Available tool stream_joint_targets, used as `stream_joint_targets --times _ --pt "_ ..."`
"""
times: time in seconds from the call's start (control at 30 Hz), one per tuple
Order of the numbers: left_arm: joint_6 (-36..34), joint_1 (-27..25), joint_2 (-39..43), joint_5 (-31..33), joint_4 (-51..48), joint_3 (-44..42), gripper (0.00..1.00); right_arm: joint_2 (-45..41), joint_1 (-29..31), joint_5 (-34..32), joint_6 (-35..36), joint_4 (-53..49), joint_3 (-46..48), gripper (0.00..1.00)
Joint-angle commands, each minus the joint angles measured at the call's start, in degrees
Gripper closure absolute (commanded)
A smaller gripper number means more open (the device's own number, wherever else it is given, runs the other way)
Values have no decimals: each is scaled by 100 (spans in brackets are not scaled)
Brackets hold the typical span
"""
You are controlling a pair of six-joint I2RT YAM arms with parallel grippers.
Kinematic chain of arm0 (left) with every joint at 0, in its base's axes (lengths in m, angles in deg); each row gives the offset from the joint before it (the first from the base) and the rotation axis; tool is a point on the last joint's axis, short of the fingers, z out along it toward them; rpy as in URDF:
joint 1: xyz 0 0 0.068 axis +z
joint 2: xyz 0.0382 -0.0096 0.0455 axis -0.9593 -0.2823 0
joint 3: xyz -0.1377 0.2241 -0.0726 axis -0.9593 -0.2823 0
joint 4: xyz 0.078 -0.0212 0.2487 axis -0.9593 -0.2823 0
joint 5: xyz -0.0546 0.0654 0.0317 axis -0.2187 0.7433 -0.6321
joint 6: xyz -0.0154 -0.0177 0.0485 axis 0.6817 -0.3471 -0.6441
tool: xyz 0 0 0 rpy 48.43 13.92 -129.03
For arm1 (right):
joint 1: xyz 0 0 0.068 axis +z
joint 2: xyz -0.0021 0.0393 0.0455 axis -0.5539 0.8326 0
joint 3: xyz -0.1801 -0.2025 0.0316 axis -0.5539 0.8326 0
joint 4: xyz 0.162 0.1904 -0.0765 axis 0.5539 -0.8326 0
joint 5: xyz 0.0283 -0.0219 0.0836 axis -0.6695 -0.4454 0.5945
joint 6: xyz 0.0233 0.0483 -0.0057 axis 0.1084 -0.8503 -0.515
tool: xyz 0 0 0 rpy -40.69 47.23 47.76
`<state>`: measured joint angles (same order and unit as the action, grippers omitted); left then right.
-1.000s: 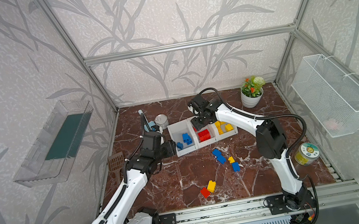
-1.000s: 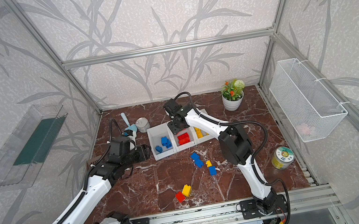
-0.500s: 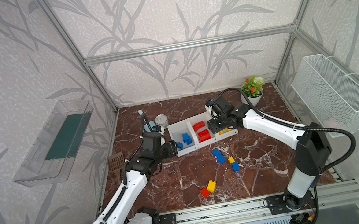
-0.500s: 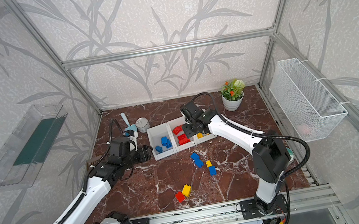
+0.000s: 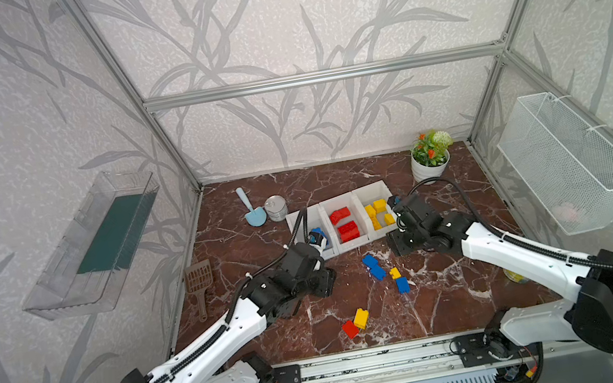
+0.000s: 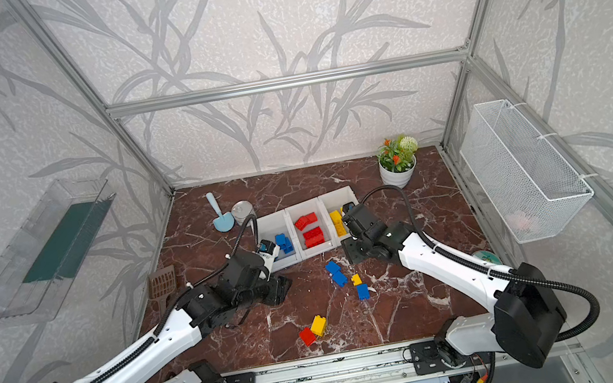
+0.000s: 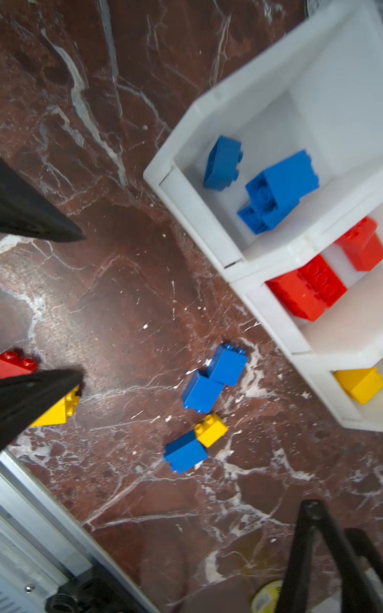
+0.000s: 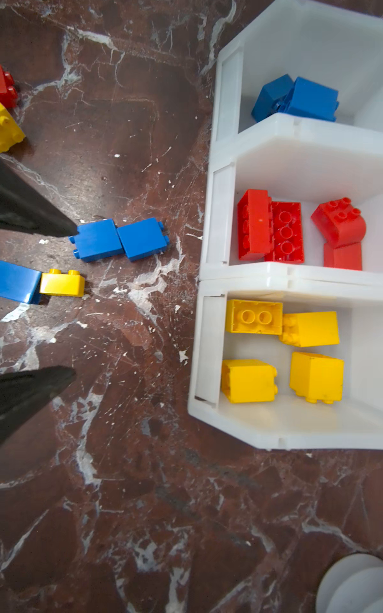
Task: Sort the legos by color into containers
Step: 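Lower the left gripper onto a yellow brick and grasp it while the right gripper withdraws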
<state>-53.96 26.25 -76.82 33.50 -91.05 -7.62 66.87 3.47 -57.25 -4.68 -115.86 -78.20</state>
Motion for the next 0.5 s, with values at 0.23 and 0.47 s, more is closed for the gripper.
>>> stream_joint_targets --times 0.23,0.47 --pt "1078 -1251 -1137 -49 -221 236 37 -833 -28 -315 -219 506 987 35" --pt "1510 -1641 -2049 -102 -336 608 36 -1142 -36 -364 -138 412 1119 32"
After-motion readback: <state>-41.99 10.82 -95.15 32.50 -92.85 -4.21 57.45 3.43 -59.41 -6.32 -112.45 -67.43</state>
